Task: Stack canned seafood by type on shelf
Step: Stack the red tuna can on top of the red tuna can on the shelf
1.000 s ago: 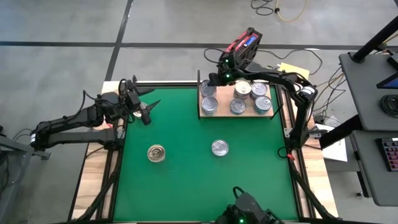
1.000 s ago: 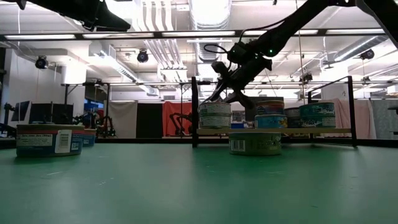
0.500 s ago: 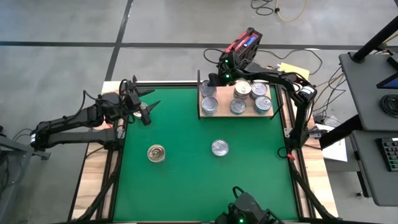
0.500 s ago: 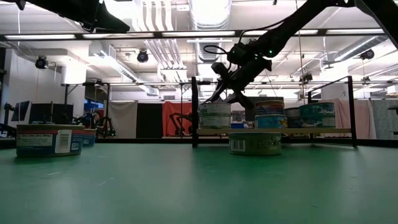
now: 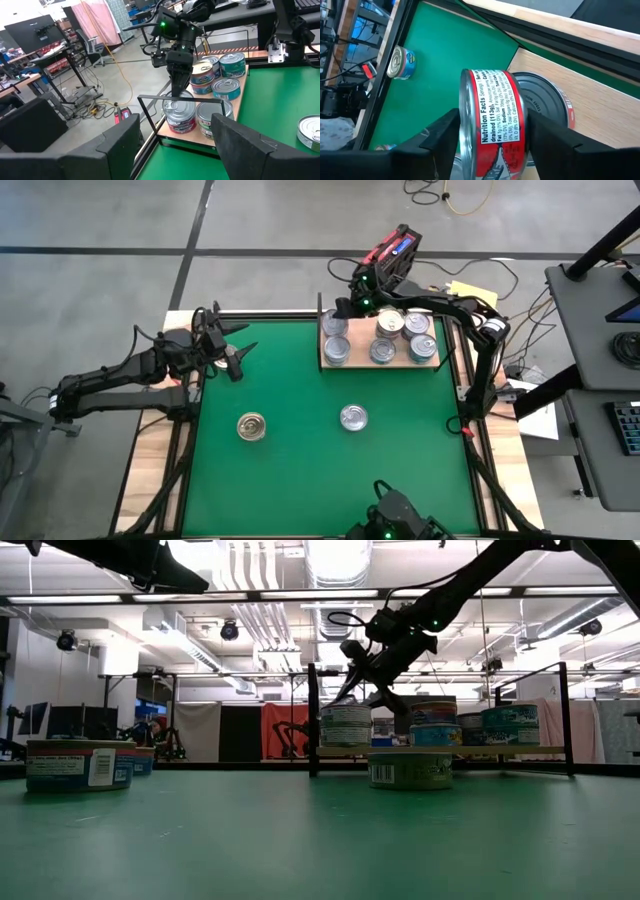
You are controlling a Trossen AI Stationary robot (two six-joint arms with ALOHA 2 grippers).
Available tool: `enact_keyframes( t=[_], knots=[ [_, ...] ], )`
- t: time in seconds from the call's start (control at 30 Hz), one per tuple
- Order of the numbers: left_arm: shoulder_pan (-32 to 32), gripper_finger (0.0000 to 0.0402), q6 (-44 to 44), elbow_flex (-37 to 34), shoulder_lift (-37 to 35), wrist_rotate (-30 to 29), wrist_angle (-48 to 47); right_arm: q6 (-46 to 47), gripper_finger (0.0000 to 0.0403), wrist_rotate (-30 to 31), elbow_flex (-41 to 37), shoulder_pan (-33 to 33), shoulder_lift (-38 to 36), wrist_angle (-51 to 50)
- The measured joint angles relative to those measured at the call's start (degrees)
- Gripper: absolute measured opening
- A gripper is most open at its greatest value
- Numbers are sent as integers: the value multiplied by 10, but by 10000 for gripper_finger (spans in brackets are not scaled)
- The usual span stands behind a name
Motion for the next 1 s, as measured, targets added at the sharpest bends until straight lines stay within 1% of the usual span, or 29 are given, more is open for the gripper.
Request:
enact_keyframes(
  t=[0.17, 0.4, 0.57, 0.77, 1.0],
  knots=[
    [0, 229, -1, 0, 0, 0, 0, -2, 228, 11, 0, 0, 0, 0],
    [0, 229, -2, 0, 0, 0, 0, -6, 268, 11, 0, 0, 0, -3],
    [0, 229, -2, 0, 0, 0, 0, -7, 289, 11, 0, 0, 0, -5],
    [0, 229, -5, 0, 0, 0, -1, -13, 302, 11, 0, -1, -4, -15],
    [0, 229, -8, 0, 0, 0, 0, -21, 306, 12, 0, -4, -7, -23]
  ],
)
